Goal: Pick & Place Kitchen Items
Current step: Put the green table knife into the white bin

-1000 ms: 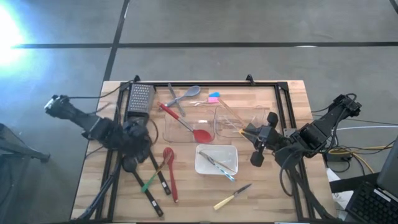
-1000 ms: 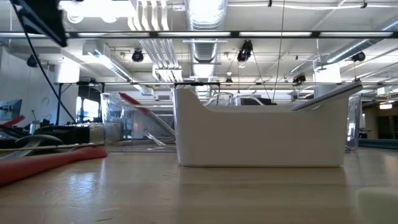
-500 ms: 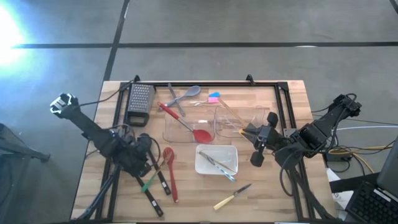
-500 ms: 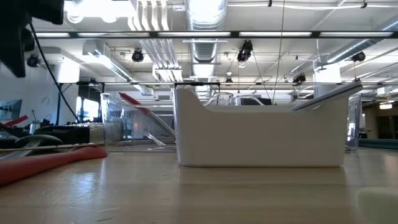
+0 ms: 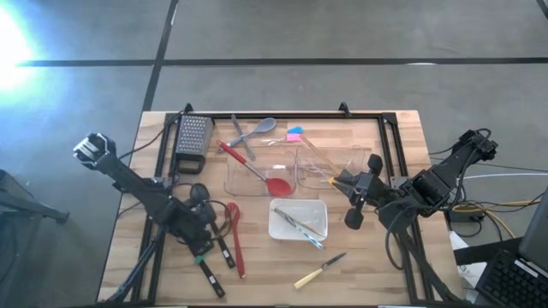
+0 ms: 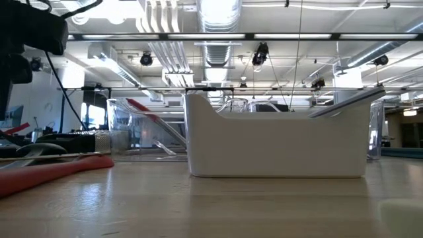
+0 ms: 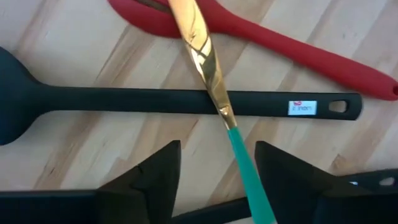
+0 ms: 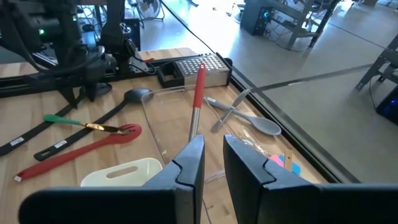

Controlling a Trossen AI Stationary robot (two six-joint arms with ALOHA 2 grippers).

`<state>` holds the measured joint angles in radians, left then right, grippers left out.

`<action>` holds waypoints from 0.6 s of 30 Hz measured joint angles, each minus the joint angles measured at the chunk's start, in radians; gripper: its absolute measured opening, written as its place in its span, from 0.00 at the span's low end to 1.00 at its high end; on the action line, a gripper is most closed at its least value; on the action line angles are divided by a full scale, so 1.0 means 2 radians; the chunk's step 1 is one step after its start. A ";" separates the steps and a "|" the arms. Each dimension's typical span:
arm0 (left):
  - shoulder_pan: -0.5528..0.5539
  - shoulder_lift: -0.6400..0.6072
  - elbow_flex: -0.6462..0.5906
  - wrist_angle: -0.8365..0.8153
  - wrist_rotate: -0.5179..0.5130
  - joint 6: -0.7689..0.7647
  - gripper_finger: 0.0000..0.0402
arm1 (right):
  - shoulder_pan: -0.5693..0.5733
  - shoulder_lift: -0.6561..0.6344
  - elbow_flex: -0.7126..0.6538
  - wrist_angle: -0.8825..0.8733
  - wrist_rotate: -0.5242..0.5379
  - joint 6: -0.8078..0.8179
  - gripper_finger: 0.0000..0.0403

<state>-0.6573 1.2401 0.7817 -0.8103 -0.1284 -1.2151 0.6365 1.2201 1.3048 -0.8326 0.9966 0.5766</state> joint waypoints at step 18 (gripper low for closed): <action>0.000 0.109 -0.001 0.091 0.027 -0.008 0.56 | 0.000 0.000 0.000 0.000 -0.001 0.000 0.13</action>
<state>-0.6575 1.4580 0.7789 -0.6273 -0.0742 -1.2313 0.6361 1.2201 1.3045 -0.8318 0.9955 0.5766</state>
